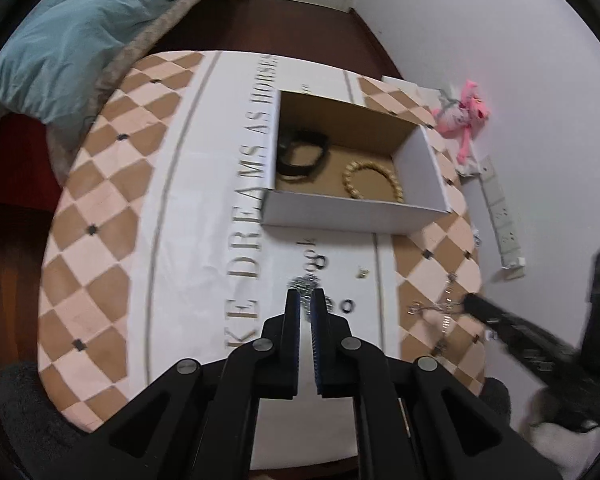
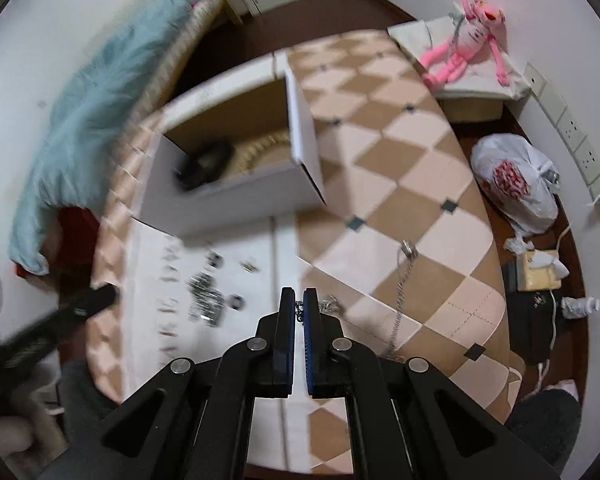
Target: Organize jewelry
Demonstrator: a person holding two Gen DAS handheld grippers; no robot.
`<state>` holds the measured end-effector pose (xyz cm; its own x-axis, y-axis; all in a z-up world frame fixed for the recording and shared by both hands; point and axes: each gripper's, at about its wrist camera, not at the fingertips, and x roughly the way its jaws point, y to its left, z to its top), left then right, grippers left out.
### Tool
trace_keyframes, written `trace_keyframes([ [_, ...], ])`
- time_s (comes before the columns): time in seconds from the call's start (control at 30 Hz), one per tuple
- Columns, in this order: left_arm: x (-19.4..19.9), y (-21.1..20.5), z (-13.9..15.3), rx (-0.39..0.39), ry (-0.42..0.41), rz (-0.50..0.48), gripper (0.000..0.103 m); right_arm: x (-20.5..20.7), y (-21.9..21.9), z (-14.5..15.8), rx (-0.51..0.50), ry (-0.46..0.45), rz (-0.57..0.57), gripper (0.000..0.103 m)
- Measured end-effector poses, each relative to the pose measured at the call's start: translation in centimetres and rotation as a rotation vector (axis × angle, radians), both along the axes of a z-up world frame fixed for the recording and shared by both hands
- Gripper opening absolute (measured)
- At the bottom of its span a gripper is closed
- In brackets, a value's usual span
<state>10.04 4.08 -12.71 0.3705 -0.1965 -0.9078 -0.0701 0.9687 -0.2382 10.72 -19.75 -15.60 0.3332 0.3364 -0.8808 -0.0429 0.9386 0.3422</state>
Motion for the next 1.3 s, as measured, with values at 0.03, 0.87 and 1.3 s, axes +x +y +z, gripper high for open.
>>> trace_keyframes([
  [0.03, 0.0, 0.2, -0.1, 0.016, -0.001, 0.0, 0.006, 0.0, 0.1, 0.4, 0.005, -0.008, 0.003, 0.004],
  [0.87, 1.2, -6.5, -8.2, 0.158, 0.078, -0.13, 0.014, -0.2, -2.4, -5.5, 0.081, 0.119, -0.074, 0.006],
  [1.3, -2.4, -1.2, -6.4, 0.117, 0.065, -0.066, 0.013, -1.1, 3.3, -7.3, -0.269, 0.066, 0.112, 0.029],
])
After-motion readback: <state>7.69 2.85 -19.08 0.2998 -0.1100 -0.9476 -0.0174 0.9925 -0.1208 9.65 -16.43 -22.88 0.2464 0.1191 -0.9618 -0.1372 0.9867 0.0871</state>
